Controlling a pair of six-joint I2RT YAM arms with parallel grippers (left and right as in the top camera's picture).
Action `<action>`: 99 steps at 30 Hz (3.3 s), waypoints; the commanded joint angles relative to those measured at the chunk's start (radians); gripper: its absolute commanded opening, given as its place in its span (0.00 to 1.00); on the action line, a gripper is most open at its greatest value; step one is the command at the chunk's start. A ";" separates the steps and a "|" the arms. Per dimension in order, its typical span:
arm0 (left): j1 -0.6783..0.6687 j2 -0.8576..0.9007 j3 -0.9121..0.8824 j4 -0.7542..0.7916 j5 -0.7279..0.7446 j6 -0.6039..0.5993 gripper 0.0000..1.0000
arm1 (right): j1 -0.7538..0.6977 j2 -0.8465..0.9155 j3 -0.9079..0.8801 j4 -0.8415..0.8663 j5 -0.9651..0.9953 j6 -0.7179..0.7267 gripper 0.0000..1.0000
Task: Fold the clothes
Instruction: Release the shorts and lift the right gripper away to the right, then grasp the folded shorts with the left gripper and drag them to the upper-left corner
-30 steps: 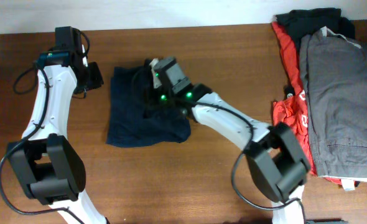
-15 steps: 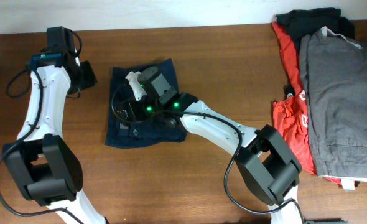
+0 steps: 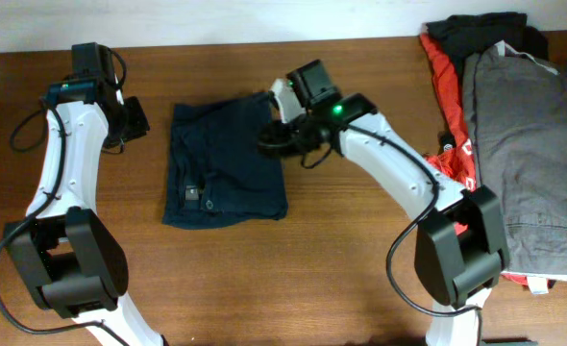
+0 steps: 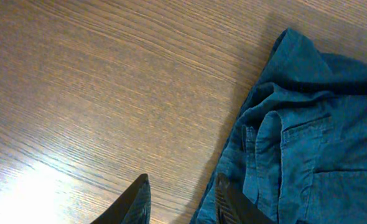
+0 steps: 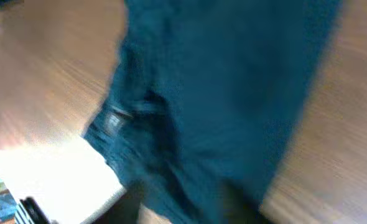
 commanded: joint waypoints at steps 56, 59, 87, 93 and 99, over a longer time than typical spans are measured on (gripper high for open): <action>-0.301 0.376 0.011 0.029 0.173 0.510 0.04 | -0.323 0.047 -0.011 -0.276 0.072 -0.234 0.04; -0.299 0.414 0.011 0.100 0.074 0.396 0.06 | -0.323 0.047 -0.011 -0.274 0.072 -0.234 0.04; 0.112 0.465 0.011 0.465 -0.108 -0.695 0.16 | -0.322 0.047 -0.011 -0.274 0.076 -0.234 0.06; 0.145 0.466 0.011 0.631 -0.108 -0.829 0.23 | -0.322 0.047 -0.011 -0.278 0.076 -0.234 0.06; 0.148 0.468 0.011 0.841 -0.146 -0.829 0.23 | -0.322 0.047 -0.011 -0.279 0.076 -0.234 0.06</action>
